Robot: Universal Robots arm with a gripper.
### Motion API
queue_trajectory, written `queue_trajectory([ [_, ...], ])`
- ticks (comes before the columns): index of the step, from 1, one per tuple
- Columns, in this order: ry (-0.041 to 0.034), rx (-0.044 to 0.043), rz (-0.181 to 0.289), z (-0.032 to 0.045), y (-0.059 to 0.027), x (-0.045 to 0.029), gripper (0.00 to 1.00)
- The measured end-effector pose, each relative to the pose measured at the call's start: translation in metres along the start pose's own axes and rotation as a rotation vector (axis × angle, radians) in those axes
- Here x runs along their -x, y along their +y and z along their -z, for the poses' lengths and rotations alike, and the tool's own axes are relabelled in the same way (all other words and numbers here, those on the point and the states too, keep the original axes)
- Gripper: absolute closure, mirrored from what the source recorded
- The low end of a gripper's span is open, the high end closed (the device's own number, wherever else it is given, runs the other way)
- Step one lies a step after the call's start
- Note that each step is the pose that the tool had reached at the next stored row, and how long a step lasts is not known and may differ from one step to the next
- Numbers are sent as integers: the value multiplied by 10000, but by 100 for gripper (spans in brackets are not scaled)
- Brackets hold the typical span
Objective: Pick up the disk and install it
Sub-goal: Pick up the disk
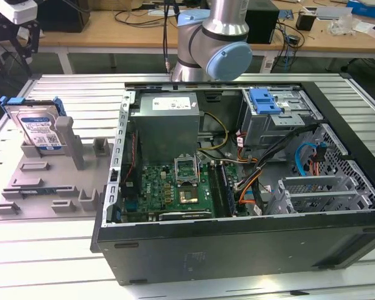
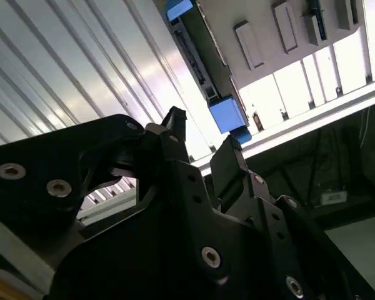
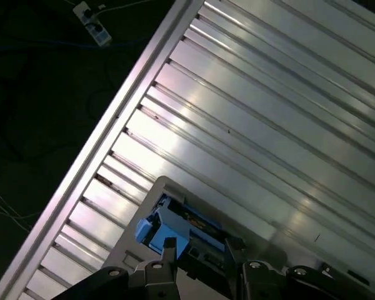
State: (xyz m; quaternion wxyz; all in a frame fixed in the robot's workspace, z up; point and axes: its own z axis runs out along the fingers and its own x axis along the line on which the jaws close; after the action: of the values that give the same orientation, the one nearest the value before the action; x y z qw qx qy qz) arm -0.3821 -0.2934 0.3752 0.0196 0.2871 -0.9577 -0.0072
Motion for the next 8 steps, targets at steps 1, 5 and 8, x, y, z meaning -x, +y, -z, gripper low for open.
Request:
queue_trajectory([
  [1,12,0,164,-2,0,0,56],
  [5,76,-22,1405,-16,0,1,56],
  [8,100,-45,2156,-23,-1,1,56],
])
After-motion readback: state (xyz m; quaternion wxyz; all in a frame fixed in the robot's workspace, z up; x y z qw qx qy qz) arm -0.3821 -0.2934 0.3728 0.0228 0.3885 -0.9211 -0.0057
